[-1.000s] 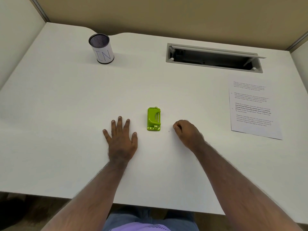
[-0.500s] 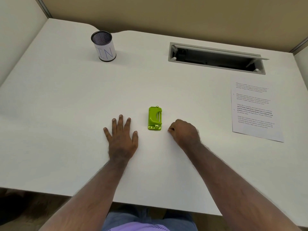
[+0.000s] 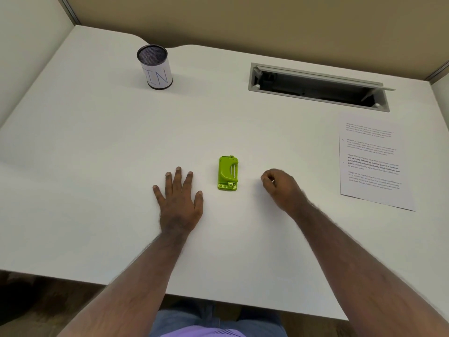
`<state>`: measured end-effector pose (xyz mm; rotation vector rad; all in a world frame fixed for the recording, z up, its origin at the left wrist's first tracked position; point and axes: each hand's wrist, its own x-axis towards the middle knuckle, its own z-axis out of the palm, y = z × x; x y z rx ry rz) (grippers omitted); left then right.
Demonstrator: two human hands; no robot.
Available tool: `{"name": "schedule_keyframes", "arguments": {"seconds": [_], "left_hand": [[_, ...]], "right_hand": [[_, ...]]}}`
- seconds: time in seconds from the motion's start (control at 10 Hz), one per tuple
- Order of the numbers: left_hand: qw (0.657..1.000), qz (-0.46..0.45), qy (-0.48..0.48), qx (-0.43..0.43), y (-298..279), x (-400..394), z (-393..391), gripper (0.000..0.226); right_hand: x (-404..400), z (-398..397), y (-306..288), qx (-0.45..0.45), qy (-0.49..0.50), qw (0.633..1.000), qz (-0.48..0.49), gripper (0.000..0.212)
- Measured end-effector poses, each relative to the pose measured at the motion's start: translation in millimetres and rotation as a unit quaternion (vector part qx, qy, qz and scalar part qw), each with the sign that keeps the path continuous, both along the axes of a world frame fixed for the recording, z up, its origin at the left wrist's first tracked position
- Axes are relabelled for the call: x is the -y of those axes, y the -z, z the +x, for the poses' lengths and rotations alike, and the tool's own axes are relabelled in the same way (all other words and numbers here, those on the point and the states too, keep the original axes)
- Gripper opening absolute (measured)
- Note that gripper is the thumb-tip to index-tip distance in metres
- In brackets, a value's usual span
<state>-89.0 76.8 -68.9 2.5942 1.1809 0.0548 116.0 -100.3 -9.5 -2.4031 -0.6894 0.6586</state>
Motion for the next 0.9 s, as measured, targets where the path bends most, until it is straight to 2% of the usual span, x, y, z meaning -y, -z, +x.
{"name": "schedule_keyframes", "arguments": {"seconds": [0.2,0.3,0.5,0.7,0.9], "left_hand": [[1.0,0.005,0.002,0.002,1.5,-0.8,-1.4,0.063],[1.0,0.002,0.002,0.0,0.8,-0.4,-1.1,0.063],[1.0,0.004,-0.001,-0.006,-1.2,0.1,-0.3,0.063],[1.0,0.001,-0.001,-0.005,-3.2,0.8,-0.4,0.064],[1.0,-0.002,-0.002,-0.001,-4.6,1.3,-0.7,0.063]], "right_hand": [[18.8,-5.3,10.8,-0.006,-0.011,0.999,-0.035,0.018],[21.3,-10.3,16.8,0.001,-0.004,1.0,-0.029,0.01],[12.7,-18.1,16.8,0.04,-0.034,0.998,-0.046,0.019],[-3.7,-25.6,11.0,0.114,-0.099,0.98,-0.13,0.023],[-18.1,-32.1,11.7,0.163,-0.096,0.961,-0.202,0.022]]}}
